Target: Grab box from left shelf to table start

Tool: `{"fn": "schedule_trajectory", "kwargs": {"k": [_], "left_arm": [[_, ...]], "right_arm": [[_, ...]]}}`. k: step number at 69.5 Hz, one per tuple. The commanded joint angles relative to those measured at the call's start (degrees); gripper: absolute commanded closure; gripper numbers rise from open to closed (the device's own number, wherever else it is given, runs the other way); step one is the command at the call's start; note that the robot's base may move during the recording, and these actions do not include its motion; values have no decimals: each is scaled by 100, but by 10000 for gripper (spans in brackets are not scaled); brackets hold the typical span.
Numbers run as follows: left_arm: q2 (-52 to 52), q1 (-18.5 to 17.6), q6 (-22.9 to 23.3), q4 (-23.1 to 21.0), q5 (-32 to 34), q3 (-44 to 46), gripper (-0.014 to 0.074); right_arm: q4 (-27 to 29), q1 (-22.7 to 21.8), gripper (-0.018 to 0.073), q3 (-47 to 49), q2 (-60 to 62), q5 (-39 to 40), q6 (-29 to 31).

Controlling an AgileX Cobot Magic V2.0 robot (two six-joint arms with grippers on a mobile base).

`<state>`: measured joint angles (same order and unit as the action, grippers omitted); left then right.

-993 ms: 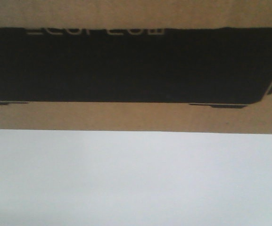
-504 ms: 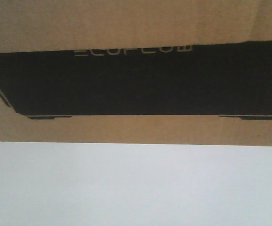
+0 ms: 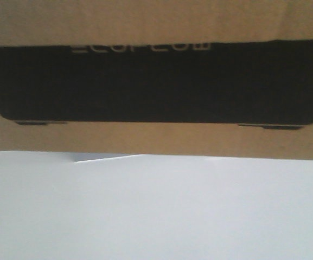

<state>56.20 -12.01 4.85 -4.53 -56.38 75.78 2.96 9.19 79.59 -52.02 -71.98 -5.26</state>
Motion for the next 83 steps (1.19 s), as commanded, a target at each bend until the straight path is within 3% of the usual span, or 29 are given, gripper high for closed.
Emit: {"fn": "schedule_trajectory", "kwargs": {"k": [1,25,83], "left_arm": [[-450,-12,86,-130,714,245,700],[-1268,-12,86,-169,617,245,700],[-1277,-12,86,-363,536,245,700]], "right_arm": [[50,0,500,197,94,191,186],[50,0,500,197,94,191,186],[50,0,500,197,94,191,186]]}}
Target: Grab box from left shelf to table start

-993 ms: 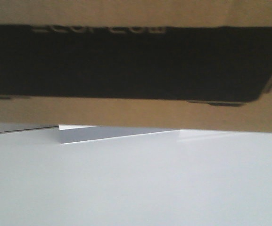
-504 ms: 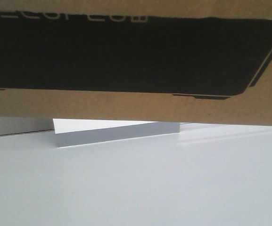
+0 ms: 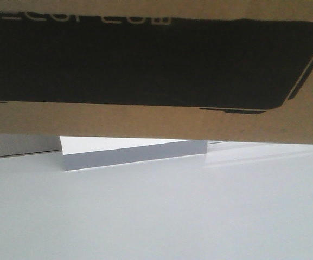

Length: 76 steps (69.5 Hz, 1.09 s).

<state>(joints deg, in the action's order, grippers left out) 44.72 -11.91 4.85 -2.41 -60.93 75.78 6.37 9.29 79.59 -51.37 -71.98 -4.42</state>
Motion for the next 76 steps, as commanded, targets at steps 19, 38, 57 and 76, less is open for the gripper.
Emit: {"fn": "schedule_trajectory", "kwargs": {"k": [19,38,57,76], "left_arm": [[-129,-23,86,-575,991,245,700],[-129,-23,86,-575,991,245,700],[-129,-23,86,-575,991,245,700],[-129,-23,86,-585,991,245,700]], "right_arm": [[-291,-11,500,197,29,191,102],[-291,-11,500,197,29,191,102],[-291,-11,500,197,29,191,102],[-291,-11,500,197,29,191,102]]}}
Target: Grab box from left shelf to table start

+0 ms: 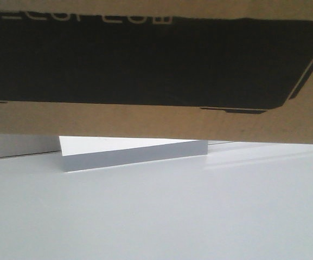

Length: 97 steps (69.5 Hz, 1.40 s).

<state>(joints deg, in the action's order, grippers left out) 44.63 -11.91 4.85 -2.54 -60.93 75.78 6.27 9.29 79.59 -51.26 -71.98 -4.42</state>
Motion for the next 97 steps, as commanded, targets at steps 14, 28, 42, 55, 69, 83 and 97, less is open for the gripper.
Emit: {"fn": "schedule_trajectory", "kwargs": {"k": [14,28,42,55,69,83,97], "left_arm": [[-120,-23,86,-572,991,245,700],[-120,-23,86,-572,991,245,700],[-120,-23,86,-572,991,245,700],[-120,-23,86,-572,991,245,700],[-108,-23,86,-572,991,245,700],[-108,-23,86,-572,981,245,700],[-108,-23,86,-572,981,245,700]], "right_arm": [[-280,-11,500,197,17,191,102],[-280,-11,500,197,17,191,102],[-280,-11,500,197,17,191,102],[-280,-11,500,197,17,191,102],[-280,-11,500,197,17,191,102],[-275,-11,500,197,30,194,102],[-275,-11,500,197,17,194,102]]}}
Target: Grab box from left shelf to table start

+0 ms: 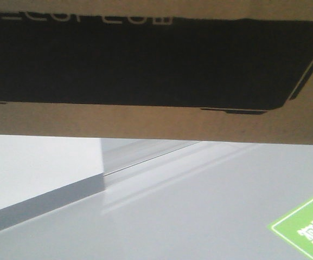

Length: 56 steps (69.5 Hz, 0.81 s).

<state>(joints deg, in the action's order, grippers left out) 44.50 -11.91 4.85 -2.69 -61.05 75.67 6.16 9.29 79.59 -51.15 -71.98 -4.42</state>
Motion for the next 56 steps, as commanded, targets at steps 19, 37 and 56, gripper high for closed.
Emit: {"fn": "schedule_trajectory", "kwargs": {"k": [19,37,56], "left_arm": [[-95,-23,86,-557,993,256,700],[-95,-23,86,-557,993,256,700],[-95,-23,86,-557,993,256,700]], "right_arm": [[-264,-11,500,197,6,194,102],[-264,-11,500,197,6,194,102],[-264,-11,500,197,6,194,102]]}}
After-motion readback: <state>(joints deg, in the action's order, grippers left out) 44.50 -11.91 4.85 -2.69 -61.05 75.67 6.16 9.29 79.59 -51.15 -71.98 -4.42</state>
